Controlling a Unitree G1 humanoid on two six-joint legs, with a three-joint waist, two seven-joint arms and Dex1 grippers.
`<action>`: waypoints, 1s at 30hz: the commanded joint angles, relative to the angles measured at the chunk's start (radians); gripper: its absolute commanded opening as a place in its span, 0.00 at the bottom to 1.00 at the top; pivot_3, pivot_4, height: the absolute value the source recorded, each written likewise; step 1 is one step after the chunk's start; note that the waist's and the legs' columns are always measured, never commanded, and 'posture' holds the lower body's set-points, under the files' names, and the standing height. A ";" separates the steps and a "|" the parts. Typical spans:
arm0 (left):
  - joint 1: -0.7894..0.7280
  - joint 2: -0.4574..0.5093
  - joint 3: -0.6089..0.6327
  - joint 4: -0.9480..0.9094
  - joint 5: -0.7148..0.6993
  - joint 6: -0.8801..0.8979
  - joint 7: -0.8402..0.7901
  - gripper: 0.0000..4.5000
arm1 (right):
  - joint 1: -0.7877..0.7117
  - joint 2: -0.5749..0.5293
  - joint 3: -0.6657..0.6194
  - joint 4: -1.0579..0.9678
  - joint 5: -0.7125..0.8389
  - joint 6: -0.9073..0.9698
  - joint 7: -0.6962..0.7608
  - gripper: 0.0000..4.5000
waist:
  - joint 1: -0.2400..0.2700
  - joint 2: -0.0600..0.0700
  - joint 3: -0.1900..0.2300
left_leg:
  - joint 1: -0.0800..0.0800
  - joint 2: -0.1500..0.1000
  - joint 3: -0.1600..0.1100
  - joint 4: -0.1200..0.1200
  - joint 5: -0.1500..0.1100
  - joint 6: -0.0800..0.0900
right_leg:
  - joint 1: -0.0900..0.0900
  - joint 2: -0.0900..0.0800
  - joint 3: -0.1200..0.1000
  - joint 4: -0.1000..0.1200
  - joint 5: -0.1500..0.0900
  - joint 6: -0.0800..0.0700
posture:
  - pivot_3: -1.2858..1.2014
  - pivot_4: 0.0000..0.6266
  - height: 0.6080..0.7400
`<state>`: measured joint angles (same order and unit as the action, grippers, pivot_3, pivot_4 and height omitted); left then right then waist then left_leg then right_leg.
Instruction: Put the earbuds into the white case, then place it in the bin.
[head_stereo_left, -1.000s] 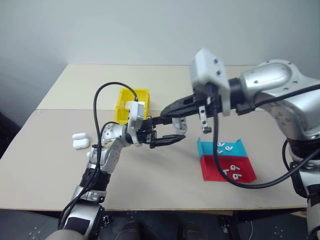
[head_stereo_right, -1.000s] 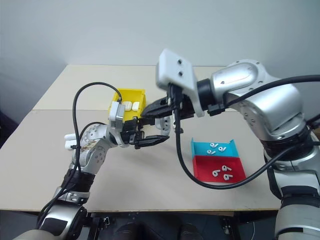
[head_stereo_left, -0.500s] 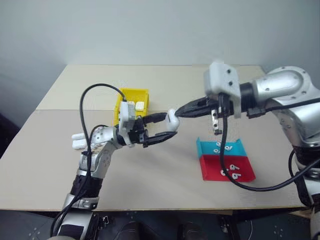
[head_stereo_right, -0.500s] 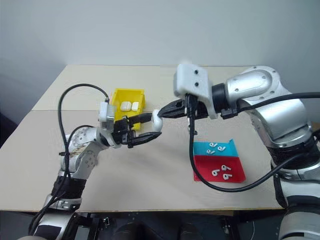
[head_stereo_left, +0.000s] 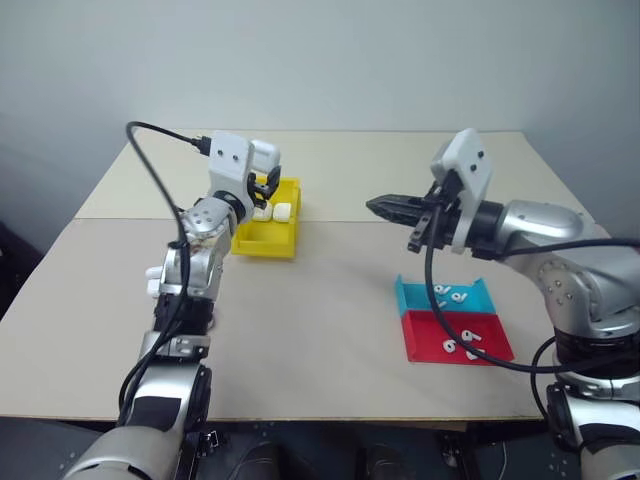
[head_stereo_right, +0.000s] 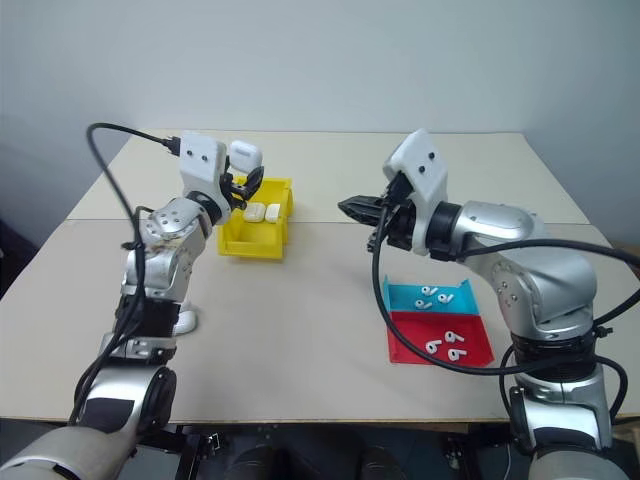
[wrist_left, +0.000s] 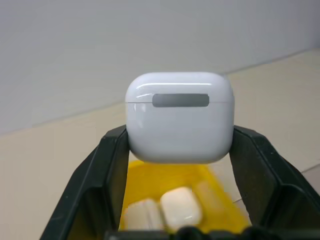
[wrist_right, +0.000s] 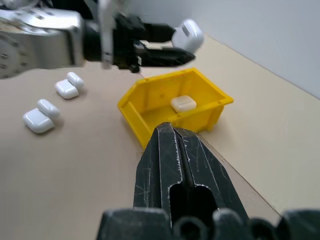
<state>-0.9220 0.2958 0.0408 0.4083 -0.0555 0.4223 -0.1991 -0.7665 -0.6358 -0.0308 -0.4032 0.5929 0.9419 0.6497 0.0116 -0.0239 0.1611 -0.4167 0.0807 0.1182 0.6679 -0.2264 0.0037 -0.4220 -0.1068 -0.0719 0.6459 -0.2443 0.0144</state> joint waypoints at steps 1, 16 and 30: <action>-0.062 -0.030 -0.012 0.163 0.038 -0.024 0.048 0.61 | 0.000 0.000 -0.024 -0.039 0.008 0.013 -0.031 0.01 | 0.000 0.000 0.000 | 0.000 0.000 0.000 0.000 0.000 0.000 | 0.000 0.000 0.000 0.000 0.000 0.000 | 0.52 0.24 1.00; 0.029 0.065 0.029 -0.050 -0.057 -0.096 -0.198 0.99 | 0.059 -0.041 -0.052 -0.031 0.006 -0.034 -0.014 0.00 | -0.003 0.000 0.000 | -0.004 0.000 -0.001 0.000 0.001 -0.001 | -0.003 0.000 -0.001 0.001 0.000 0.000 | 0.52 0.24 1.00; 0.664 0.531 0.362 -0.899 -0.612 0.277 -0.694 0.99 | 0.469 -0.193 -0.097 -0.082 -0.084 -0.420 0.269 0.00 | -0.008 0.000 0.000 | 0.001 0.001 -0.001 -0.001 0.000 -0.001 | 0.000 0.000 0.000 0.001 0.000 0.000 | 0.52 0.24 1.00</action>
<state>-0.2731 0.8067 0.3391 -0.4067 -0.6102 0.6730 -0.8788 -0.3044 -0.8095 -0.0938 -0.4328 0.5112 0.5774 0.8743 0.0040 -0.0239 0.1612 -0.4149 0.0818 0.1165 0.6666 -0.2262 0.0030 -0.4213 -0.1069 -0.0721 0.6465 -0.2448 0.0148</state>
